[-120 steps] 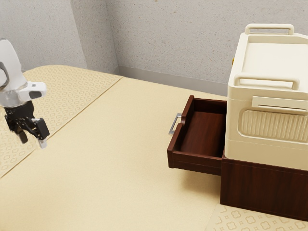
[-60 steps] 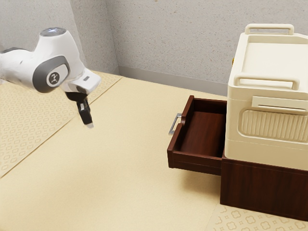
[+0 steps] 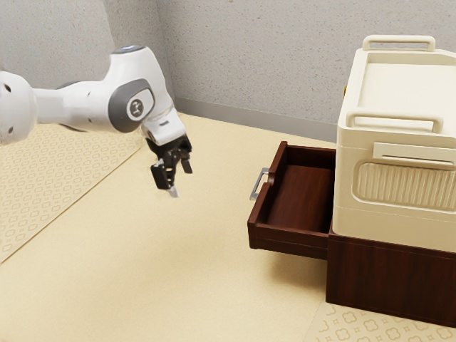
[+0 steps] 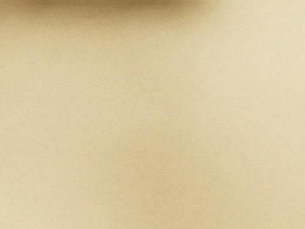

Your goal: Push the drawer handle with one arm to close the drawer

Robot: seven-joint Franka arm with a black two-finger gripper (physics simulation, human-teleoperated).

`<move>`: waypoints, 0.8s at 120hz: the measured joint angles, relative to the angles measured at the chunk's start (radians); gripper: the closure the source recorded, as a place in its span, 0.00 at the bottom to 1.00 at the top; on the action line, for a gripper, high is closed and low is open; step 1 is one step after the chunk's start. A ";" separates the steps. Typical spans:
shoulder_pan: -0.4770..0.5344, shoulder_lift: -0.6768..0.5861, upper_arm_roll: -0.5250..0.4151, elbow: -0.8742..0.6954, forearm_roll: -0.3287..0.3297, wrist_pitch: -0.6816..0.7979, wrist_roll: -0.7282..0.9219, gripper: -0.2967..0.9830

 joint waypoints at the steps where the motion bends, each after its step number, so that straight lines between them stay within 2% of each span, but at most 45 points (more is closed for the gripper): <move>1: 0.000 0.003 0.000 0.002 -0.008 0.002 0.005 0.25; 19: 0.025 0.084 0.000 0.021 -0.144 0.046 0.090 0.25; 33: 0.042 0.142 -0.017 0.076 -0.204 0.069 0.142 0.26; 51: 0.044 0.155 -0.045 0.092 -0.246 0.086 0.190 0.55; 61: 0.044 0.164 -0.058 0.102 -0.269 0.092 0.211 0.67; 76: 0.062 0.199 -0.097 0.144 -0.292 0.097 0.237 0.76; 96: 0.071 0.226 -0.129 0.176 -0.307 0.100 0.265 0.81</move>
